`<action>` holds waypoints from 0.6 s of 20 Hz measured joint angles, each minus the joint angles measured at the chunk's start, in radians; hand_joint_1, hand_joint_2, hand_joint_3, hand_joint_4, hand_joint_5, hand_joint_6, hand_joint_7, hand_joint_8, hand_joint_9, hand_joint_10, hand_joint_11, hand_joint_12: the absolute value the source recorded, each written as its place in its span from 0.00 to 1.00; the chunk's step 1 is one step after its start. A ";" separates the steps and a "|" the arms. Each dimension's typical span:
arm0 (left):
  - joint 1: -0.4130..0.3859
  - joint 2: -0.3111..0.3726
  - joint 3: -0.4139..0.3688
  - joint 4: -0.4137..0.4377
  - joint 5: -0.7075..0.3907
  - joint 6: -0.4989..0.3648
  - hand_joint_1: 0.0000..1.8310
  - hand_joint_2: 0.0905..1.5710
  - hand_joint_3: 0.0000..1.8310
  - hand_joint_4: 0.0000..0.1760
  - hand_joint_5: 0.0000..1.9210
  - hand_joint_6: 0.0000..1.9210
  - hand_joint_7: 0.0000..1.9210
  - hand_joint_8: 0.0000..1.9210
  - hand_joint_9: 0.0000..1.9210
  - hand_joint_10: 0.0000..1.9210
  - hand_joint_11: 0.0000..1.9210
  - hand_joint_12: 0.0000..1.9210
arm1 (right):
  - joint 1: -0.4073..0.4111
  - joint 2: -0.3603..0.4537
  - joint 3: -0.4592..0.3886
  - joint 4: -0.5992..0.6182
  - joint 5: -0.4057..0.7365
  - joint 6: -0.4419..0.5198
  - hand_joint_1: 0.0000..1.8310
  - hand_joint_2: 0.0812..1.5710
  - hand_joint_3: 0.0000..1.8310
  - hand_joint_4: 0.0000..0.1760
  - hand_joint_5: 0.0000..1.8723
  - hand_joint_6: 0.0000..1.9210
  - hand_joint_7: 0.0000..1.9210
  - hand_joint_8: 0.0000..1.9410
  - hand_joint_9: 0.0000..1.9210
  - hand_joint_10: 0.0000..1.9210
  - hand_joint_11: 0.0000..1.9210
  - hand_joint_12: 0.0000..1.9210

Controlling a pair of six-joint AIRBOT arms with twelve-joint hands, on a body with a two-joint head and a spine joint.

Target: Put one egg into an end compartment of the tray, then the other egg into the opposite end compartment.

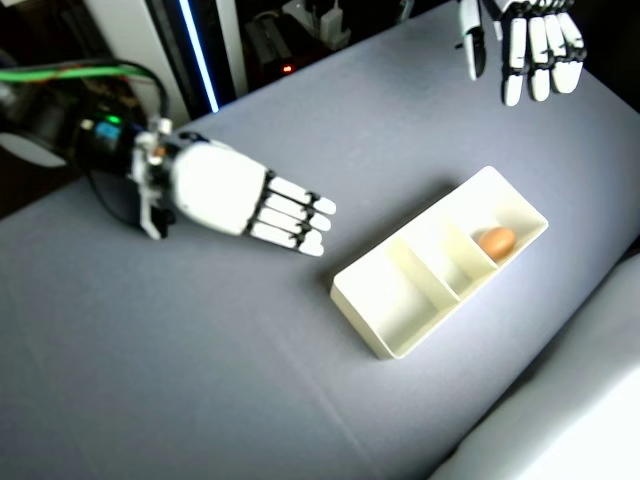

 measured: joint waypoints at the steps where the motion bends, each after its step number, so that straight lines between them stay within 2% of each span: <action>1: 0.014 0.000 -0.011 -0.002 -0.011 -0.001 0.37 0.89 0.00 0.00 0.30 0.00 0.25 0.00 0.16 0.01 0.00 0.40 | 0.012 0.003 0.000 0.000 0.014 -0.011 0.59 0.83 0.00 0.00 0.32 0.78 0.48 0.89 0.60 0.96 0.61 1.00; 2: 0.029 0.001 -0.018 0.006 -0.017 -0.002 0.36 0.89 0.00 0.00 0.30 0.00 0.25 0.00 0.16 0.01 0.00 0.37 | 0.024 0.006 -0.002 0.003 0.018 -0.015 0.58 0.83 0.00 0.00 0.33 0.79 0.48 0.98 0.59 0.99 0.65 1.00; 3: 0.039 0.002 -0.024 0.010 -0.024 -0.003 0.37 0.89 0.00 0.00 0.30 0.00 0.25 0.00 0.16 0.01 0.00 0.40 | 0.032 0.014 -0.014 0.000 0.019 -0.034 0.61 0.85 0.01 0.00 0.29 0.84 0.34 0.91 0.58 1.00 0.65 1.00; 4: 0.047 0.002 -0.024 0.011 -0.031 -0.003 0.38 0.89 0.00 0.00 0.30 0.00 0.25 0.00 0.16 0.01 0.00 0.44 | 0.047 0.033 -0.036 -0.024 0.024 -0.034 0.61 0.87 0.01 0.00 0.26 0.77 0.32 0.98 0.53 1.00 0.60 1.00; 5: 0.050 0.002 -0.024 0.007 -0.040 -0.004 0.38 0.89 0.00 0.00 0.30 0.00 0.25 0.00 0.16 0.00 0.00 0.45 | 0.054 0.042 -0.045 -0.036 0.037 -0.034 0.62 0.86 0.00 0.00 0.27 0.76 0.34 0.94 0.46 0.98 0.52 1.00; 7: 0.074 0.013 -0.037 -0.007 -0.067 -0.011 0.33 0.90 0.00 0.00 0.29 0.00 0.23 0.00 0.14 0.00 0.00 0.45 | 0.073 0.069 -0.064 -0.056 0.090 -0.031 0.63 0.86 0.00 0.00 0.27 0.73 0.34 0.95 0.51 1.00 0.55 1.00; 8: 0.093 0.013 -0.041 -0.006 -0.081 -0.013 0.29 0.90 0.00 0.00 0.30 0.00 0.22 0.00 0.14 0.00 0.00 0.44 | 0.093 0.079 -0.064 -0.056 0.105 -0.032 0.63 0.85 0.00 0.00 0.30 0.80 0.33 0.87 0.55 1.00 0.59 1.00; 9: 0.113 0.014 -0.053 -0.010 -0.092 -0.018 0.29 0.90 0.00 0.00 0.30 0.00 0.21 0.00 0.14 0.00 0.00 0.41 | 0.122 0.086 -0.058 -0.051 0.115 -0.032 0.63 0.84 0.00 0.00 0.28 0.74 0.37 0.87 0.51 0.94 0.52 1.00; 10: 0.129 0.014 -0.060 -0.009 -0.102 -0.021 0.28 0.90 0.00 0.00 0.30 0.00 0.21 0.00 0.15 0.01 0.00 0.41 | 0.151 0.086 -0.045 -0.055 0.122 -0.034 0.64 0.83 0.00 0.00 0.29 0.73 0.38 0.87 0.47 0.91 0.46 1.00; 11: 0.140 0.013 -0.065 -0.002 -0.114 -0.027 0.30 0.90 0.00 0.00 0.31 0.01 0.21 0.00 0.15 0.01 0.00 0.40 | 0.182 0.085 -0.028 -0.058 0.127 -0.034 0.63 0.84 0.00 0.00 0.28 0.74 0.36 0.90 0.44 0.92 0.45 1.00; 12: 0.153 0.012 -0.069 -0.003 -0.135 -0.037 0.30 0.90 0.00 0.00 0.31 0.01 0.21 0.00 0.15 0.01 0.00 0.40 | 0.222 0.076 -0.005 -0.043 0.112 -0.055 0.70 0.82 0.00 0.00 0.29 0.72 0.33 0.83 0.41 0.89 0.40 0.98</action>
